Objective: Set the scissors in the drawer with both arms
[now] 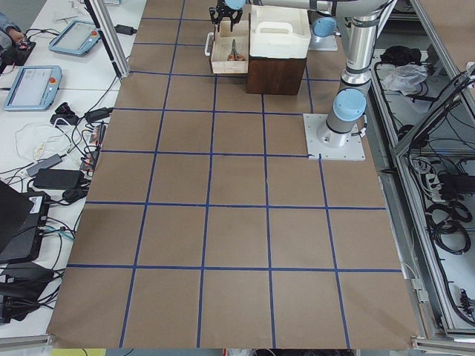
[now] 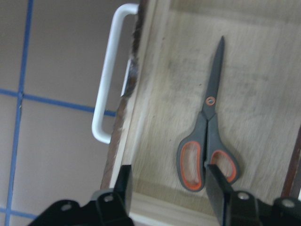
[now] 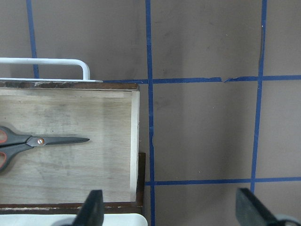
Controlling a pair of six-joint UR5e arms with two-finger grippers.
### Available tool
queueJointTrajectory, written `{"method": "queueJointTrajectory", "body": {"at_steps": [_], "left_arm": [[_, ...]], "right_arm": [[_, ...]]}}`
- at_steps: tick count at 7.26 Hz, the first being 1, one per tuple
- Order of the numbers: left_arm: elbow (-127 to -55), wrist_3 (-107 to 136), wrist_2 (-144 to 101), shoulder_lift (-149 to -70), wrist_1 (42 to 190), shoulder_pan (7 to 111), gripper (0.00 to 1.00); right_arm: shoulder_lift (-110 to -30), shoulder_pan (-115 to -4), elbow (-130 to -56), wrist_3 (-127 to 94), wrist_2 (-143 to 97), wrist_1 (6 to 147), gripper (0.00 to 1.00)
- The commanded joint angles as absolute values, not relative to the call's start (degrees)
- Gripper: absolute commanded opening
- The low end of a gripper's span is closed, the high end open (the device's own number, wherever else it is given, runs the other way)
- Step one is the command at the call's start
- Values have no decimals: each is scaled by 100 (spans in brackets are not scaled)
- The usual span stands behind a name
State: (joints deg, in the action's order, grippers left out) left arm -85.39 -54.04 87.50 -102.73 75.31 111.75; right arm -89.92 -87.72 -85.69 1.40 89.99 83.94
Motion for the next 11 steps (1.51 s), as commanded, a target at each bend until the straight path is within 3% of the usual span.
{"method": "queueJointTrajectory", "body": {"at_steps": [1, 3, 4, 5, 8, 11], "left_arm": [[-8429, -5186, 8702, -9881, 7856, 10287, 75], [-8411, -3492, 8762, -9467, 8277, 9915, 82], [-8420, -2027, 8763, -9361, 8749, 9897, 95], [-8411, -1386, 8780, -9204, 8902, 9896, 100], [-8516, -1065, 9238, -8816, 9515, 9047, 100], [-8587, -469, 8948, -8737, 9642, 9026, 100]], "right_arm": [[-8991, -8771, -8569, 141, 9000, 8394, 100], [-8991, -8771, -8569, 141, 9000, 8394, 100], [-8991, -8771, -8569, 141, 9000, 8394, 100], [-8991, -8771, -8569, 202, 9000, 8394, 100], [-8991, -8771, -8578, 202, 9000, 8385, 100], [-8991, -8771, -8578, 202, 9000, 8358, 100]]}}
